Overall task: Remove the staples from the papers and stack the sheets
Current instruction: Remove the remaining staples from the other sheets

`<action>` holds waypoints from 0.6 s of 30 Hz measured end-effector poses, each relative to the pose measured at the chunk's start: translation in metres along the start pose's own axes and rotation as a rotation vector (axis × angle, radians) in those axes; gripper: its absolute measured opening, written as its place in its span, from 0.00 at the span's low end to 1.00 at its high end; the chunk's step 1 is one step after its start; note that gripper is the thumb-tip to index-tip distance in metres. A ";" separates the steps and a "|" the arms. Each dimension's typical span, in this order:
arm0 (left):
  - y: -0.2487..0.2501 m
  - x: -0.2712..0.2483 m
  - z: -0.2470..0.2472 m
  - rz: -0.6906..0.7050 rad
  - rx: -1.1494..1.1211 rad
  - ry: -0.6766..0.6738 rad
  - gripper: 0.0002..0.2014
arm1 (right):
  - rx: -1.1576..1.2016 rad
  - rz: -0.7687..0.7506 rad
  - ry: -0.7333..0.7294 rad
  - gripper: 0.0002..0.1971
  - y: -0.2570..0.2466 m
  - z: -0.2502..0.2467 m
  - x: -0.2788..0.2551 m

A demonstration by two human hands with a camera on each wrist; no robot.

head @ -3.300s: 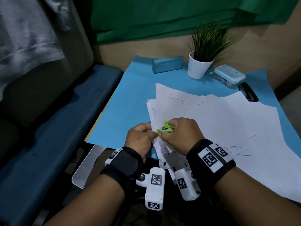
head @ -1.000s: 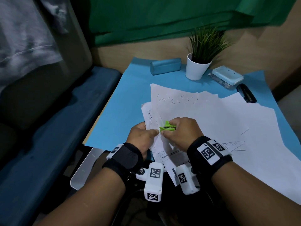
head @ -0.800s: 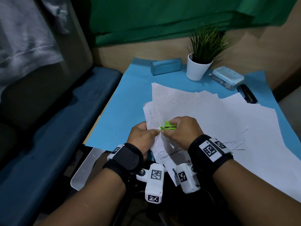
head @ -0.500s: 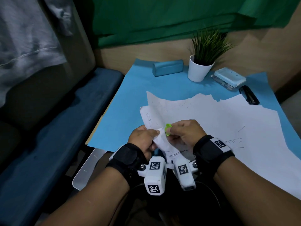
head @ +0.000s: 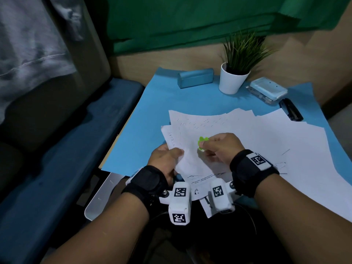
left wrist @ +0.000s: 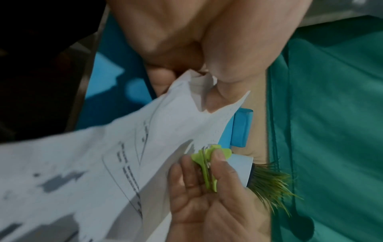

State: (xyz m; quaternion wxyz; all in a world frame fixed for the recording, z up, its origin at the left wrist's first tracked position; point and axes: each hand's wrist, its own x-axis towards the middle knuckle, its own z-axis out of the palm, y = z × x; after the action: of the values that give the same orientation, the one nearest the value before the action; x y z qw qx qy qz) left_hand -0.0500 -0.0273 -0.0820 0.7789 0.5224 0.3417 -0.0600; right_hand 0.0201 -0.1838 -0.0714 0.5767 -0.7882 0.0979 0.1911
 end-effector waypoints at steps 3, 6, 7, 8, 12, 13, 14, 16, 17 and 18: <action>0.000 0.000 -0.001 0.044 0.011 0.012 0.07 | -0.429 -0.193 0.024 0.14 -0.008 0.002 -0.006; -0.002 0.002 -0.001 0.113 0.034 0.006 0.09 | -0.776 -0.417 0.028 0.15 -0.020 0.011 -0.022; -0.002 0.002 -0.001 0.136 0.042 0.005 0.09 | -0.820 -0.480 0.025 0.15 -0.022 0.015 -0.024; -0.003 0.003 -0.001 0.156 0.042 0.008 0.10 | -0.828 -0.518 0.026 0.16 -0.024 0.018 -0.026; -0.005 0.001 0.000 0.187 -0.006 0.004 0.11 | -0.779 -0.553 0.036 0.15 -0.021 0.027 -0.028; -0.005 0.000 -0.001 0.190 -0.018 -0.003 0.11 | -0.788 -0.556 0.040 0.16 -0.021 0.028 -0.028; -0.006 -0.001 -0.001 0.189 -0.028 -0.013 0.11 | -0.794 -0.556 0.043 0.17 -0.021 0.028 -0.028; -0.008 -0.002 -0.002 0.192 -0.025 -0.028 0.10 | -0.806 -0.550 0.049 0.19 -0.021 0.029 -0.028; -0.009 -0.003 -0.002 0.198 -0.018 -0.032 0.10 | -0.811 -0.545 0.053 0.20 -0.020 0.030 -0.028; -0.010 -0.003 -0.003 0.204 -0.010 -0.035 0.11 | -0.818 -0.541 0.057 0.20 -0.020 0.030 -0.028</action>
State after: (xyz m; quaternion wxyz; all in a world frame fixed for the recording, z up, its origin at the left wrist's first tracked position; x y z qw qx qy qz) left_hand -0.0579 -0.0301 -0.0883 0.7894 0.5496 0.2734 0.0123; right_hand -0.0034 -0.1509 -0.0504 0.2461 -0.9522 -0.1775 0.0357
